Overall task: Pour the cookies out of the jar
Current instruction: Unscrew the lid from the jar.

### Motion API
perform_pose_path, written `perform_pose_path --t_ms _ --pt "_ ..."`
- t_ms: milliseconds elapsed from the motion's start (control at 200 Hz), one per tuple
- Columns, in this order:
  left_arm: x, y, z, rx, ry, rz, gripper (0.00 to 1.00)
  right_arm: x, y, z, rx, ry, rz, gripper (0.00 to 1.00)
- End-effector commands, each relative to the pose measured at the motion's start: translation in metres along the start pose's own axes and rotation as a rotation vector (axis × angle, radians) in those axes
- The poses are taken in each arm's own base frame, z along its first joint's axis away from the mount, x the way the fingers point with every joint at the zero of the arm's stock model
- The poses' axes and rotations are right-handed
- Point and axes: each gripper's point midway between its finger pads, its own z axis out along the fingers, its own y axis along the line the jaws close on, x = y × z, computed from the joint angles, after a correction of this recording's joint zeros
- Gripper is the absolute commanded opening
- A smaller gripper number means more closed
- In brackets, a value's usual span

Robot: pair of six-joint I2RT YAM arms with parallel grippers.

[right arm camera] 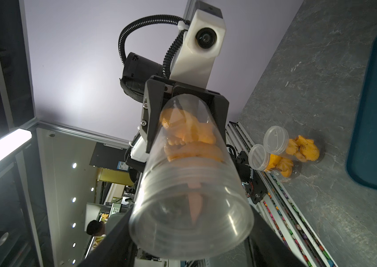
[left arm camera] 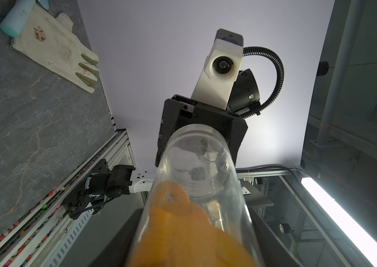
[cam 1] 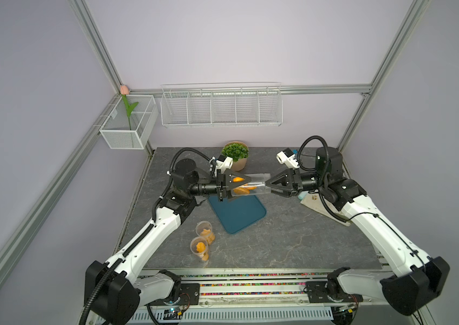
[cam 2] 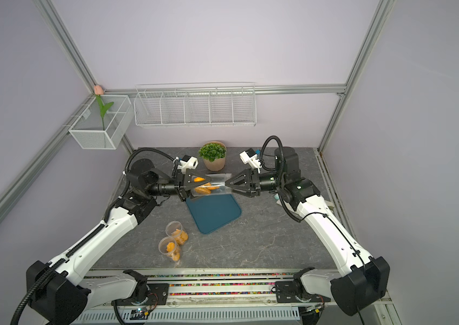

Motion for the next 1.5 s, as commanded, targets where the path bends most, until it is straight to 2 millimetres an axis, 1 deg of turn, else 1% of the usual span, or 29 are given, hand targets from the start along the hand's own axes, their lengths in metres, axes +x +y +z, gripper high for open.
perform_pose_path --t_ms 0,100,190,360,495,640,780,895,965,1050,1095,1130,1180,1200,1210,1310,1370,1435,1494 --pt "0.005 -0.017 -0.004 0.016 0.008 0.014 0.61 0.0 0.02 -0.005 -0.019 -0.011 -0.234 0.64" --pt "0.008 -0.017 -0.005 0.013 0.014 0.008 0.6 -0.001 0.019 -0.004 -0.011 -0.018 -0.311 0.64" --pt "0.01 -0.017 -0.005 0.012 0.014 0.005 0.61 0.001 0.017 -0.007 0.028 -0.04 -0.423 0.64" --pt "0.016 -0.017 -0.007 0.009 0.019 0.0 0.61 0.02 0.021 -0.005 0.068 -0.046 -0.731 0.66" --pt "0.022 -0.014 -0.008 0.007 0.026 -0.009 0.61 0.027 0.02 0.0 0.112 -0.049 -0.936 0.66" --pt "0.027 -0.012 -0.006 0.006 0.042 -0.016 0.61 0.037 0.016 0.008 0.161 -0.009 -1.138 0.69" --pt "0.029 -0.012 -0.005 0.006 0.051 -0.017 0.61 0.037 0.005 0.008 0.24 0.0 -1.317 0.71" --pt "0.03 -0.009 -0.003 0.003 0.057 -0.026 0.61 0.034 0.002 0.006 0.295 -0.005 -1.453 0.73" --pt "0.03 -0.007 -0.003 0.001 0.059 -0.031 0.61 0.033 -0.001 0.006 0.329 -0.01 -1.527 0.76" --pt "0.031 -0.007 -0.002 0.001 0.062 -0.031 0.61 0.031 -0.006 0.005 0.357 0.001 -1.563 0.78" --pt "0.031 -0.007 -0.002 0.001 0.061 -0.031 0.61 0.031 -0.008 0.006 0.357 0.014 -1.567 0.81" --pt "0.031 -0.008 -0.002 0.002 0.062 -0.029 0.61 0.031 -0.009 0.007 0.355 0.02 -1.567 0.87" --pt "0.031 -0.007 -0.002 0.001 0.062 -0.032 0.61 0.029 -0.009 0.007 0.361 0.015 -1.557 1.0" --pt "0.031 -0.007 -0.002 0.001 0.062 -0.031 0.61 0.028 -0.009 0.006 0.367 0.01 -1.551 0.9" --pt "0.031 -0.007 -0.002 0.001 0.062 -0.032 0.61 0.027 -0.009 0.006 0.368 0.009 -1.55 0.89" --pt "0.029 -0.006 -0.001 -0.001 0.063 -0.034 0.61 0.024 -0.005 0.003 0.383 -0.023 -1.516 0.89" --pt "0.028 -0.007 -0.001 0.001 0.063 -0.029 0.61 0.026 0.0 -0.001 0.384 -0.043 -1.479 0.89" --pt "0.026 -0.008 0.0 0.001 0.06 -0.021 0.61 0.029 0.011 -0.009 0.38 -0.084 -1.434 0.89" --pt "0.024 -0.007 0.001 -0.002 0.054 -0.018 0.61 0.033 0.025 -0.017 0.368 -0.139 -1.383 0.89"
